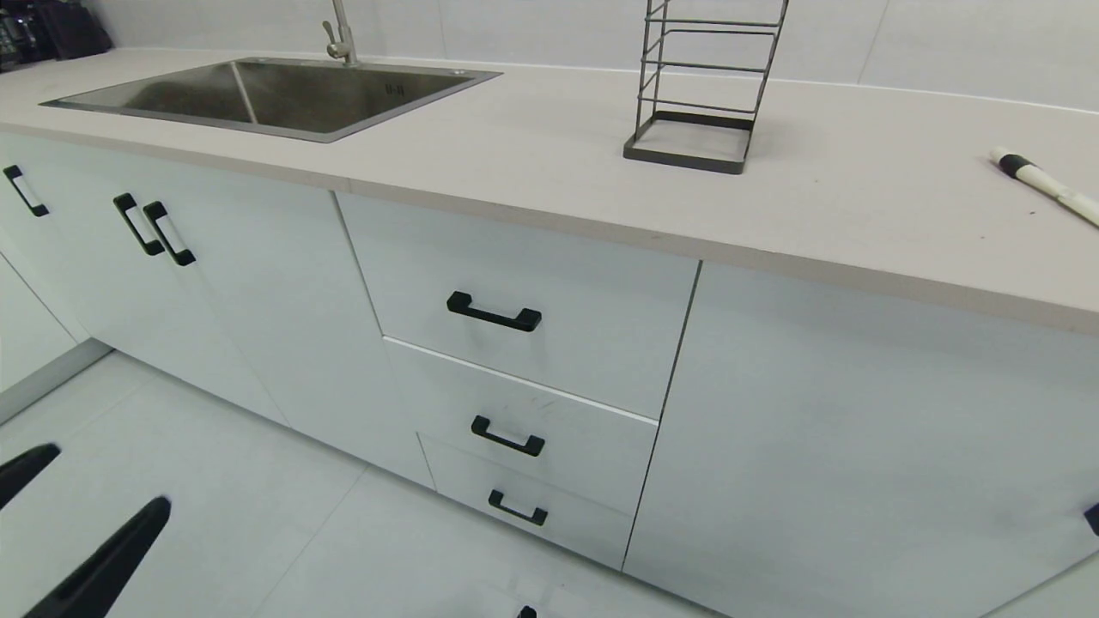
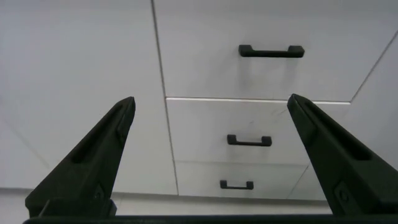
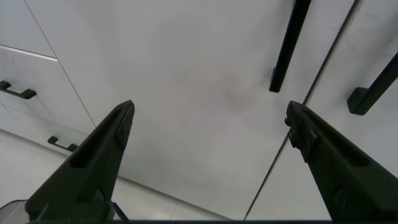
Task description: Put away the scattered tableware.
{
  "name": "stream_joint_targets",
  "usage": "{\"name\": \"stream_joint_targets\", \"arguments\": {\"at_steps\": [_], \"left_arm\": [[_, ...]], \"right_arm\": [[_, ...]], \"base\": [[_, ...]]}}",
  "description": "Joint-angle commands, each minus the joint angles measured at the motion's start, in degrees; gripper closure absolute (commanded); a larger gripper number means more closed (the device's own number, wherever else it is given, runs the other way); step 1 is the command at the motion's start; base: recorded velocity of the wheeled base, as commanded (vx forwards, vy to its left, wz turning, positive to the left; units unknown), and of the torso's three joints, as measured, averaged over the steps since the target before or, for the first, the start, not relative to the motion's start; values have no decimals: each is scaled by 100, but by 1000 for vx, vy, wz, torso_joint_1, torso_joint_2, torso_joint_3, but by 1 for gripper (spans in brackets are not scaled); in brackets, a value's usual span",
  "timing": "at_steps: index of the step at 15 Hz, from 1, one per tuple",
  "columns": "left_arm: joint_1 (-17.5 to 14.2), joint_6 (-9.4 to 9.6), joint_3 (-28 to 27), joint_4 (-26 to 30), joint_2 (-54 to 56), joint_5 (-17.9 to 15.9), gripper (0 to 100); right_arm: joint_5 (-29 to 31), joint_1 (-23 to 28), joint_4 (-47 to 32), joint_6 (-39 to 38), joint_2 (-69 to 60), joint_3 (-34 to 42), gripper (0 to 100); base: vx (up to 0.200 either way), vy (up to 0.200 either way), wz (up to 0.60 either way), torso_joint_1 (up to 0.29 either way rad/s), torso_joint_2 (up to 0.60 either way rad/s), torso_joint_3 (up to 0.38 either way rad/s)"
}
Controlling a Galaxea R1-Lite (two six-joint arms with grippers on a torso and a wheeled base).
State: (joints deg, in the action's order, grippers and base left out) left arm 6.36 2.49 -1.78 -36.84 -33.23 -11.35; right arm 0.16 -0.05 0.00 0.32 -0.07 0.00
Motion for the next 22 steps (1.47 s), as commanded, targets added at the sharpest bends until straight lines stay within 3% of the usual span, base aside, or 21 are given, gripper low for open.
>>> {"name": "stream_joint_targets", "arguments": {"at_steps": [1,3,6,7,8,9,10,14,22], "left_arm": [[-364,85,134,2418,2928,19,0],[-381,41,178,2577,2919,19,0],[-645,68,160,3464,3323,1,0],[-645,68,169,3376,3314,28,0],[-645,103,178,3412,3323,212,0],[-645,156,178,3666,3323,827,0],[-645,112,178,3666,3323,986,0],[-636,-222,178,3684,3314,871,0],[-636,-222,178,3684,3314,862,0]], "right_arm": [[2,-4,0,-5,7,0,0],[2,-4,0,3,7,0,0],[2,-4,0,-5,7,0,0],[2,-4,0,-5,7,0,0],[2,-4,0,-5,7,0,0],[2,-4,0,-5,7,0,0],[2,-4,0,3,7,0,0],[2,-4,0,12,7,0,0],[2,-4,0,12,7,0,0]], "base": [[0,0,0,0,0,0],[0,0,0,0,0,0],[0,0,0,0,0,0],[0,0,0,0,0,0],[0,0,-600,7,7,-2],[0,0,-600,-2,2,2],[0,0,-600,7,2,2],[0,0,-600,4,2,1],[0,0,-225,0,1,0]]}}
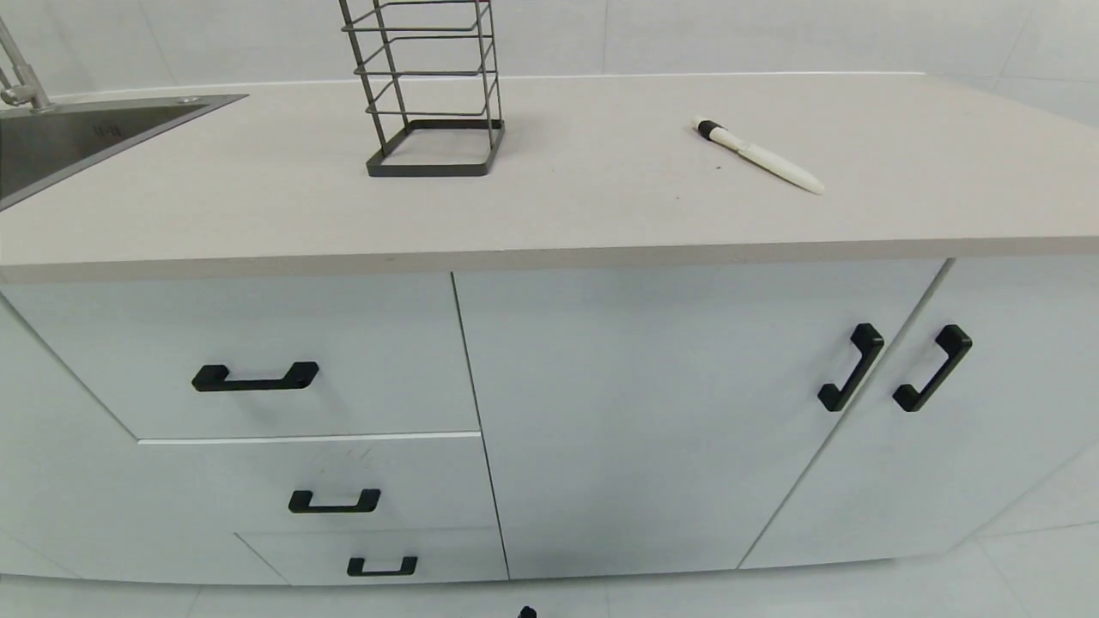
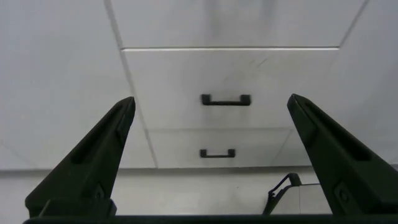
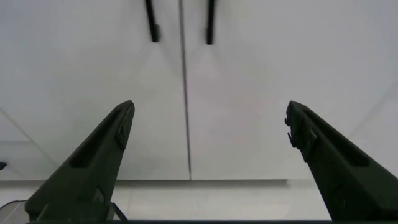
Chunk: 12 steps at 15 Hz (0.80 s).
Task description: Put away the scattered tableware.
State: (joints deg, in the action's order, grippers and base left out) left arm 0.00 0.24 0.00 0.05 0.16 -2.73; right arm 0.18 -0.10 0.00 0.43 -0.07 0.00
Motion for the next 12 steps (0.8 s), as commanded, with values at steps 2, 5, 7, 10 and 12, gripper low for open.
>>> {"name": "stream_joint_targets", "arguments": {"at_steps": [2,5,7,10,12], "left_arm": [[0,-7,0,-5,-25,1,0],[0,-7,0,-5,-25,9,0],[0,-7,0,4,-25,18,0],[0,-7,0,-5,-25,27,0],[0,-7,0,4,-25,27,0]], "right_arm": [[-1,1,0,1,7,0,0],[-1,1,0,1,7,0,0],[-1,1,0,10,7,0,0],[-1,1,0,1,7,0,0],[-1,1,0,1,7,0,0]], "base": [[0,0,0,0,0,0],[0,0,200,1,2,1],[0,0,300,1,1,1],[0,0,0,0,0,0],[0,0,0,0,0,0]]}}
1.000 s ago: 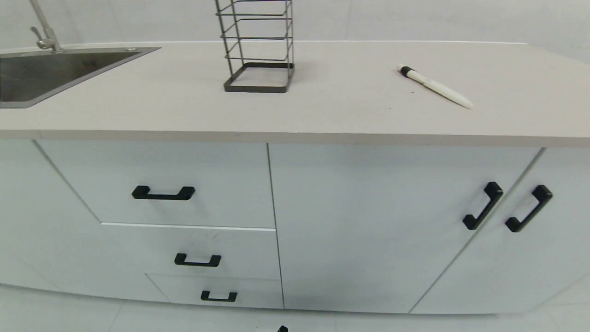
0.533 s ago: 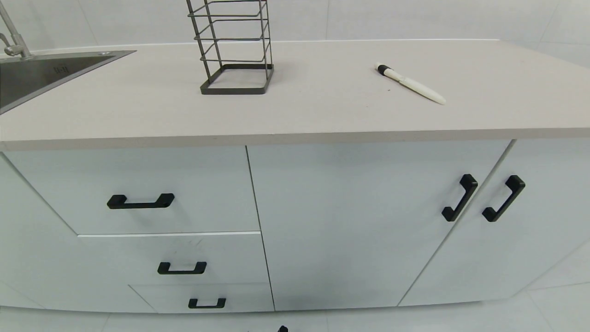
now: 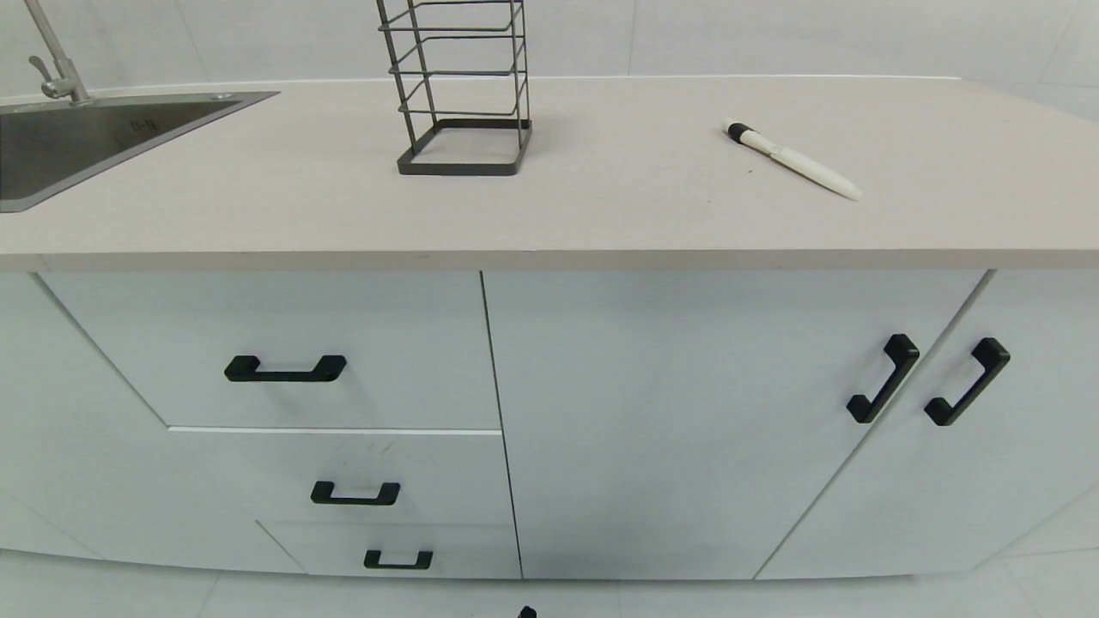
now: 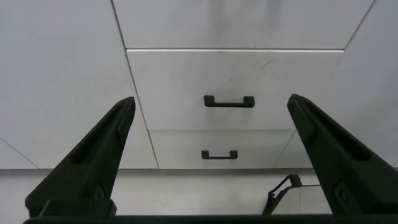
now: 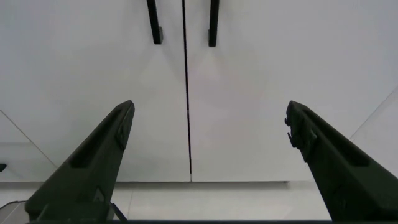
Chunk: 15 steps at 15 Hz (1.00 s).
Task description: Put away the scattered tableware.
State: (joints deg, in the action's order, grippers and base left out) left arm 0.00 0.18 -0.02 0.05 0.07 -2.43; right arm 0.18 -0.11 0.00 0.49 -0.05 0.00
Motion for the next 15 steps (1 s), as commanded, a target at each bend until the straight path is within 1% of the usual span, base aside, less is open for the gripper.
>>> {"name": "stream_joint_targets", "arguments": {"at_steps": [1,3,9,15], "left_arm": [[0,-1,2,-5,-16,5,0],[0,8,2,-5,-16,14,0],[0,-1,2,4,-16,14,0],[0,-1,2,4,-16,14,0]], "right_arm": [[-1,2,0,4,5,0,0],[-1,2,0,-5,5,0,0],[-1,2,0,-5,5,0,0],[-1,2,0,-5,5,0,0]], "base": [[0,-200,0,2,7,7],[0,-200,0,5,-2,0],[0,0,0,0,0,0],[200,0,0,2,-1,2]]}}
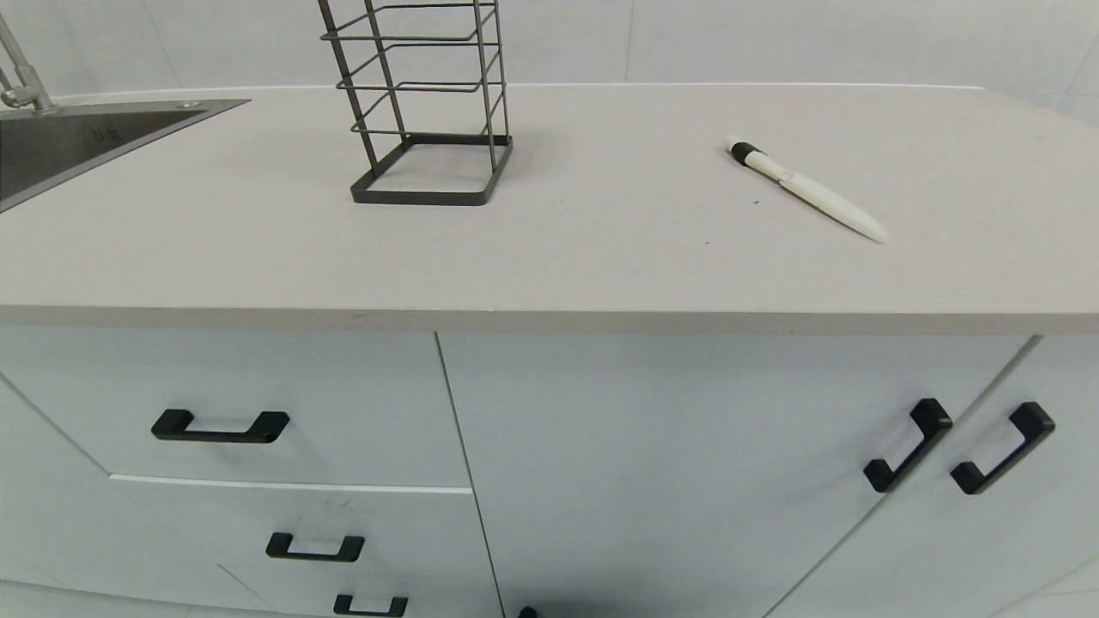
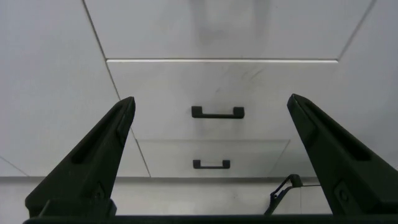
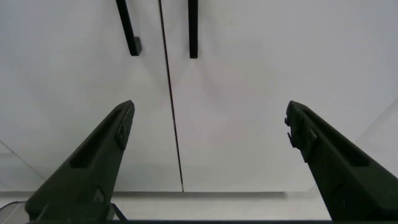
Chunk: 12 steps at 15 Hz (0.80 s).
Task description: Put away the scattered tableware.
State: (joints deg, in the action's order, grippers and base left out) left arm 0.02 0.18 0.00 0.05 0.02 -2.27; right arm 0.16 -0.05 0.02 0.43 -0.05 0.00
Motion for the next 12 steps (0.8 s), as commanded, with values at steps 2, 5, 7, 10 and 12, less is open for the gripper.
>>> {"name": "stream_joint_targets", "arguments": {"at_steps": [2,5,7,10,12], "left_arm": [[-2,8,0,4,-11,-2,0],[-2,-1,0,4,-11,-2,0],[-2,-1,0,4,-11,-2,0],[-2,-1,0,4,-11,-2,0],[-2,-1,0,4,-11,-2,0]], "right_arm": [[2,-4,-2,10,5,0,0],[2,5,-2,1,5,0,0],[2,-4,-2,1,5,0,0],[2,-4,-2,1,5,0,0],[2,5,-2,1,5,0,0]], "base": [[0,0,0,0,0,0],[0,0,0,30,-48,-9],[0,0,0,190,-93,-41],[0,0,0,250,-139,-172],[0,0,0,232,-593,-229]]}}
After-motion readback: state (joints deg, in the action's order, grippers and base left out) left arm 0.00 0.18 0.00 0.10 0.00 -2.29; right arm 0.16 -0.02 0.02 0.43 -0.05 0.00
